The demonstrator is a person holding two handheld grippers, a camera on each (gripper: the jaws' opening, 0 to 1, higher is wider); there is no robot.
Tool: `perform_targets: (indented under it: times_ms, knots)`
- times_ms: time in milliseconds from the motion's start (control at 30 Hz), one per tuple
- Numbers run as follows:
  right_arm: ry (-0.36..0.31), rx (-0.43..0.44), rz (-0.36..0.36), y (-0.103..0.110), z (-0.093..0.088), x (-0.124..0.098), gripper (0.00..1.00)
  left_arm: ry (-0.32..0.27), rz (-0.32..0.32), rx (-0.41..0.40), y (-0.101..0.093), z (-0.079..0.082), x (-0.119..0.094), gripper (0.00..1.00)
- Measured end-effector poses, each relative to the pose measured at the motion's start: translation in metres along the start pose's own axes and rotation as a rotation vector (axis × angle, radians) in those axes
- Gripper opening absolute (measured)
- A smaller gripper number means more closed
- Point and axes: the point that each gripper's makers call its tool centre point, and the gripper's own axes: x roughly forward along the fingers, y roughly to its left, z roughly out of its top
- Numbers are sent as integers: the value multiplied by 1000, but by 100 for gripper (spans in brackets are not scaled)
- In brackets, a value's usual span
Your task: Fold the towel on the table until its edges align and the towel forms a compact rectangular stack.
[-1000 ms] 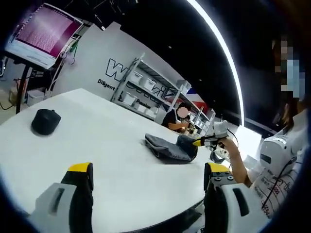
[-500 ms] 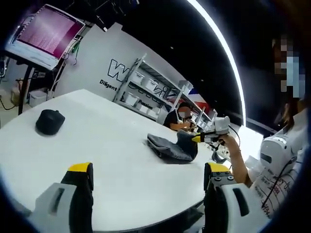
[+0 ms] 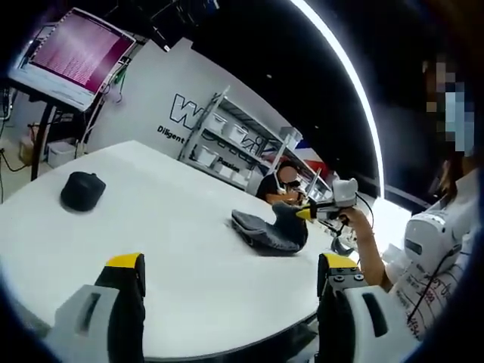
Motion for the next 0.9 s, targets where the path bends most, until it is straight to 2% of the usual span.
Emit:
perform_targets:
  times_ms: [300, 700, 900]
  knots:
    - [-34, -18, 25, 10, 18, 5, 12, 5, -1, 0, -1, -1, 3, 99]
    - [-55, -52, 48, 21, 33, 8, 12, 6, 3, -1, 1, 0, 4, 99]
    - [-76, -77, 74, 33, 45, 9, 12, 8, 0, 1, 1, 1, 5, 99]
